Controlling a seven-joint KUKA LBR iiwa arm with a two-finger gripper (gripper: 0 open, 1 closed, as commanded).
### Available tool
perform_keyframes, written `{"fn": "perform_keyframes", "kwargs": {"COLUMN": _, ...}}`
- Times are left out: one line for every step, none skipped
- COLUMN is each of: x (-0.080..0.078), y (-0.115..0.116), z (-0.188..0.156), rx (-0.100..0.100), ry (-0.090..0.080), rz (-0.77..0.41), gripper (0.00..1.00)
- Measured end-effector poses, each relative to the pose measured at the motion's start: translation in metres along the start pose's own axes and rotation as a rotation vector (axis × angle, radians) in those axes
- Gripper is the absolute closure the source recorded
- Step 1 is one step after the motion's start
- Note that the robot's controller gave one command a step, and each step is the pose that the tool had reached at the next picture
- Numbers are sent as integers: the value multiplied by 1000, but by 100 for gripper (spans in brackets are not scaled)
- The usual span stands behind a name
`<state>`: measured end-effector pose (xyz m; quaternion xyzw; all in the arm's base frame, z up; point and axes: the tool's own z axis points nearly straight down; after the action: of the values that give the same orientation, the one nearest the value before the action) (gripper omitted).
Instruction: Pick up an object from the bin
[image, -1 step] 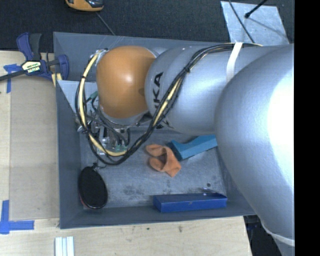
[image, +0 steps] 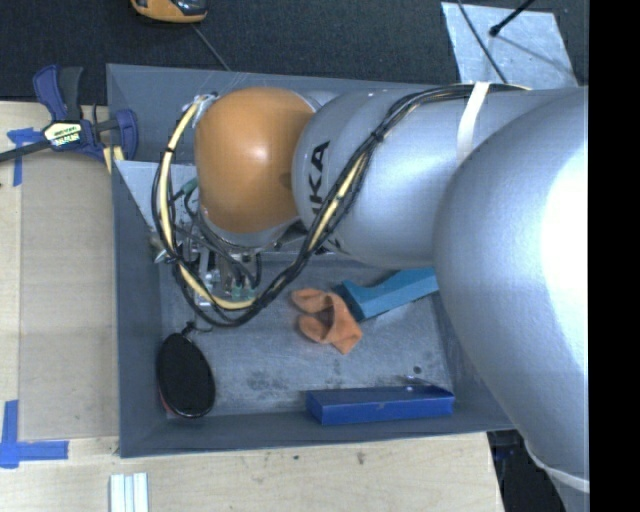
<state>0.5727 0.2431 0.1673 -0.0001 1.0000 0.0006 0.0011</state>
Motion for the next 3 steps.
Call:
{"fn": "perform_keyframes", "kwargs": {"x": -43, "y": -36, "z": -5, "rx": -1, "ry": -1, "rz": -52, "gripper": 0}}
{"fn": "perform_keyframes", "kwargs": {"x": -55, "y": -54, "z": -17, "rx": 2, "ry": -3, "rz": -108, "gripper": 0}}
{"fn": "perform_keyframes", "kwargs": {"x": -47, "y": -58, "z": -18, "rx": 0, "ry": 0, "rz": -23, "gripper": 0}}
